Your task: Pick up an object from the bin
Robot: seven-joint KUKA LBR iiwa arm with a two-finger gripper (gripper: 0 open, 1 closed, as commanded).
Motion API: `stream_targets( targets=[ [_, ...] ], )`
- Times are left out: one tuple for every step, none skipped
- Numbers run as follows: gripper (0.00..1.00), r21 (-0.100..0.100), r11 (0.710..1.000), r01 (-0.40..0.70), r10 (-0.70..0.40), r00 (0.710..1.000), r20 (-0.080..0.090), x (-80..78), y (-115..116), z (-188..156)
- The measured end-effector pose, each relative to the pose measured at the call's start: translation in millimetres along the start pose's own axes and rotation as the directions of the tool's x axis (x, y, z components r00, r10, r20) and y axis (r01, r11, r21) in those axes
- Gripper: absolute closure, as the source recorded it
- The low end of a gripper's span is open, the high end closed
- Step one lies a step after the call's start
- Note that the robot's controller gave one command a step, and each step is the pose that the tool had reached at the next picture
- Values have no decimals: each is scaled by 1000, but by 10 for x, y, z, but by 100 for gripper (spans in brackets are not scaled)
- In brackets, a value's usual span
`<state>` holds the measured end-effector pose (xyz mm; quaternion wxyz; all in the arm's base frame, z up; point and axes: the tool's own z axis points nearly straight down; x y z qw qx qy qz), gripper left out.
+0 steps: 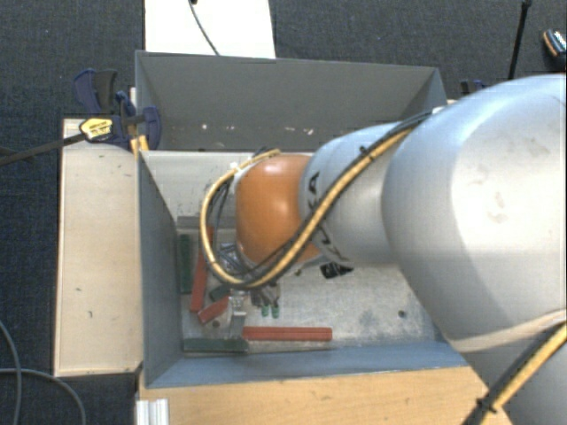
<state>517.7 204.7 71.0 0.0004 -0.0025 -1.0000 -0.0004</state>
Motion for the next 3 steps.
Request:
stream_targets(
  targets=[
    [100,0,1000,-2,2,1000,-2,9,1,3],
    [100,-4,1000,-25,25,1000,11,-288,-45,-1210],
    [100,2,985,171,-171,985,10,-402,-548,-1831]
  ],
)
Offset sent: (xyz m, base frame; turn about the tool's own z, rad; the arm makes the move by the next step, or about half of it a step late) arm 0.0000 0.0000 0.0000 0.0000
